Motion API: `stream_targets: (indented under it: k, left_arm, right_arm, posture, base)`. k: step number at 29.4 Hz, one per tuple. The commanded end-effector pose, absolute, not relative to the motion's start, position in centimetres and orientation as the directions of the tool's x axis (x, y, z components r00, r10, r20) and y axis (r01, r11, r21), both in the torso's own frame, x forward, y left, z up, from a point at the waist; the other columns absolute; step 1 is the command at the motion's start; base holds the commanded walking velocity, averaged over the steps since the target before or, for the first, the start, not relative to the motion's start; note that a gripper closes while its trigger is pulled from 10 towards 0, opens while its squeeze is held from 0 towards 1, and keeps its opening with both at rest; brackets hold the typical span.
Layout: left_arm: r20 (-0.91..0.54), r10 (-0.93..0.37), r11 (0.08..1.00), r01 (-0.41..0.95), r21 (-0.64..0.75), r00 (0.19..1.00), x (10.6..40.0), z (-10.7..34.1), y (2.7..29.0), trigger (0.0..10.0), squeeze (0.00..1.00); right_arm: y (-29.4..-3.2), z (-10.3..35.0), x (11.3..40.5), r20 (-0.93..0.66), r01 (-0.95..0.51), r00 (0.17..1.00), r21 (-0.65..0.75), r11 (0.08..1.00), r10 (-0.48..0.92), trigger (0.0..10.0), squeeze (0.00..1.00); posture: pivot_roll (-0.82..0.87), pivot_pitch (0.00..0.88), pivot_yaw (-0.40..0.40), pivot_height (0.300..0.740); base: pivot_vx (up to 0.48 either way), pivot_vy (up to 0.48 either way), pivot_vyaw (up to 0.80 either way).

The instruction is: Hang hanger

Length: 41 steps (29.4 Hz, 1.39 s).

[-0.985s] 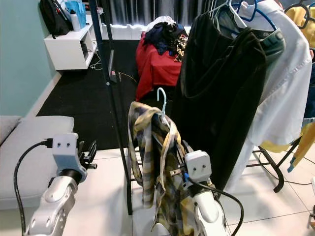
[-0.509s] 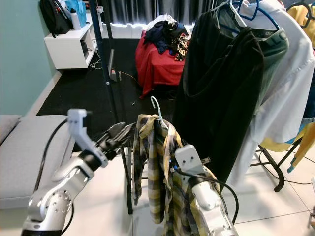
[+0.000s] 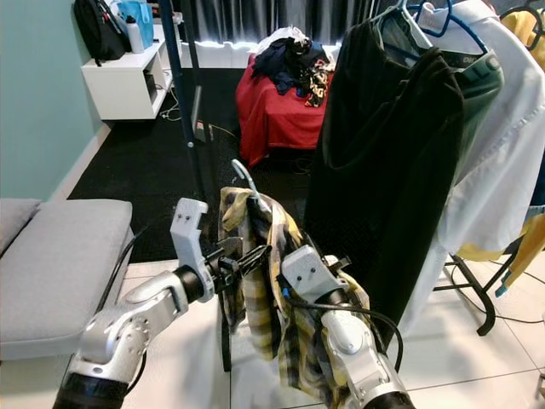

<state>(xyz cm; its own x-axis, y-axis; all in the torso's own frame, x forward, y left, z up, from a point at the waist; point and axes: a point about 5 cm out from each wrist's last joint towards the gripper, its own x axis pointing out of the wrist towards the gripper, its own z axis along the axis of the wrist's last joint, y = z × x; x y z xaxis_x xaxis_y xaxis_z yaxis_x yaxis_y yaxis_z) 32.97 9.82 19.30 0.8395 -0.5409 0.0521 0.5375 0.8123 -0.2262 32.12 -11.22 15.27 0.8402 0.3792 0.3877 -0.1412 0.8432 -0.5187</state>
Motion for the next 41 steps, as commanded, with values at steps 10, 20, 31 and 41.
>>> stream_targets:
  k: [10,20,31,41]
  left_arm:
    - [0.355,-0.483,0.687,0.598,-0.412,0.8,32.2,22.4,9.2,10.0,0.0]
    - [0.396,-0.556,0.623,0.682,-0.382,0.73,31.5,22.7,8.1,10.0,0.0]
    - [0.217,-0.419,0.863,0.461,-0.206,0.882,33.2,20.8,8.2,10.0,0.0]
    - [0.201,-0.44,0.849,0.478,-0.222,0.875,32.8,20.5,7.4,0.0,0.0]
  right_arm:
    - [-9.5,15.6,31.0,0.458,-0.156,0.772,-0.536,0.83,0.441,10.0,0.0]
    - [-9.9,14.8,31.2,0.427,-0.15,0.793,-0.554,0.819,0.434,10.0,0.0]
    - [-9.4,16.0,31.1,0.498,-0.115,0.746,-0.558,0.822,0.442,10.0,0.0]
    - [-9.3,16.2,31.0,0.513,-0.107,0.735,-0.56,0.822,0.445,10.0,0.0]
  posture:
    - [0.03,0.149,-0.013,0.74]
    - [0.03,0.152,-0.014,0.74]
    - [0.02,0.164,-0.011,0.74]
    - [0.02,0.169,-0.013,0.74]
  base:
    - [0.0,0.0,0.0]
    - [0.0,0.0,0.0]
    - [0.0,0.0,0.0]
    - [0.0,0.0,0.0]
